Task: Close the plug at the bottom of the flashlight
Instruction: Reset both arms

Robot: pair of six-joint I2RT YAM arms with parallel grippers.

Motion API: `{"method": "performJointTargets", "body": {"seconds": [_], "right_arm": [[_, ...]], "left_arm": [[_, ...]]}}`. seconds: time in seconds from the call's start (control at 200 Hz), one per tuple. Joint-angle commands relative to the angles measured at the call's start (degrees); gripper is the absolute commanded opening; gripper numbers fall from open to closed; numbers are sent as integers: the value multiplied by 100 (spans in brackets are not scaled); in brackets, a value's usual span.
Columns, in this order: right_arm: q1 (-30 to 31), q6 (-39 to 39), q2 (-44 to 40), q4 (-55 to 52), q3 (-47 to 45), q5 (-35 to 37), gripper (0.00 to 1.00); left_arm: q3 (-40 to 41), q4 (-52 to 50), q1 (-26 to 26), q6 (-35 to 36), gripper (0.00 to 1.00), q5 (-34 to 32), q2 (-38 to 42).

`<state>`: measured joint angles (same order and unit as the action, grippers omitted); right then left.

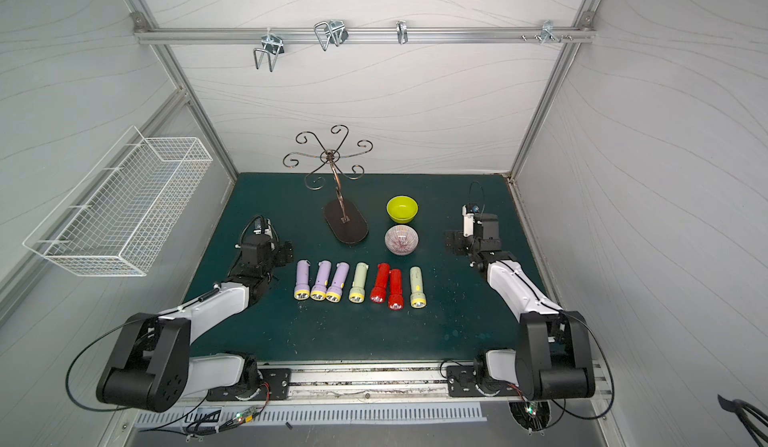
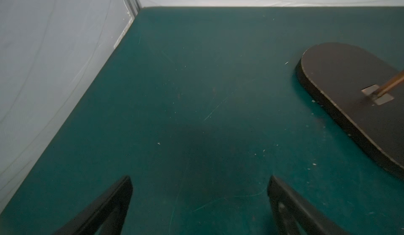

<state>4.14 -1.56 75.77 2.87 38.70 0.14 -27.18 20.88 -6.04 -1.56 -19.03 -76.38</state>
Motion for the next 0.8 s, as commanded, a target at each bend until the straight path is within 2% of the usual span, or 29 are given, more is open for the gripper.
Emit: {"method": "performJointTargets", "body": {"seconds": [0.0,0.04,0.14,0.17,0.26,0.3,0.325,0.39,0.435,0.455,0.51,0.55,0.6,0.665,0.735,0.795], "right_arm": [[-284,-79,283,1181,-348,121,99],[-398,-174,420,1485,-455,49,99],[-538,-305,899,2331,-639,-19,99],[-563,-269,955,2281,-552,-208,99],[-568,-455,1302,2918,-598,-373,99],[-538,-306,1295,2536,-438,-572,99],[-472,-189,1350,2649,-449,-669,99],[-251,285,1386,3068,-649,-1100,99],[-24,493,1302,3369,-869,-887,99],[44,534,1268,3523,-986,-771,99],[61,474,1399,4269,-1378,-617,99],[46,425,1496,4982,-1615,-568,99],[37,426,1347,4513,-1527,-579,99],[-8,479,1492,4429,-1345,-877,99],[-206,347,1448,4362,-1359,-1193,99],[-210,389,1506,4357,-1300,-1306,99]], "left_arm": [[-44,1089,145,258,100,262,-440],[-144,850,160,282,100,430,-450],[-159,1194,277,386,100,601,-635],[-148,1322,335,391,100,710,-681],[-241,1138,559,235,100,1063,-697],[-264,1118,608,165,100,1146,-712],[-222,1173,644,125,100,1231,-705],[357,2513,692,-30,100,1189,-1001],[884,4059,692,-14,100,1038,-1409],[1026,4388,692,15,100,1049,-1407],[969,3750,701,-79,100,1114,-1086],[794,3487,701,-30,100,1238,-1154],[598,3418,701,105,100,1430,-1316],[259,2486,701,118,100,1590,-1200],[358,2909,736,86,100,1568,-1317],[275,2574,736,73,100,1585,-1218]]}}
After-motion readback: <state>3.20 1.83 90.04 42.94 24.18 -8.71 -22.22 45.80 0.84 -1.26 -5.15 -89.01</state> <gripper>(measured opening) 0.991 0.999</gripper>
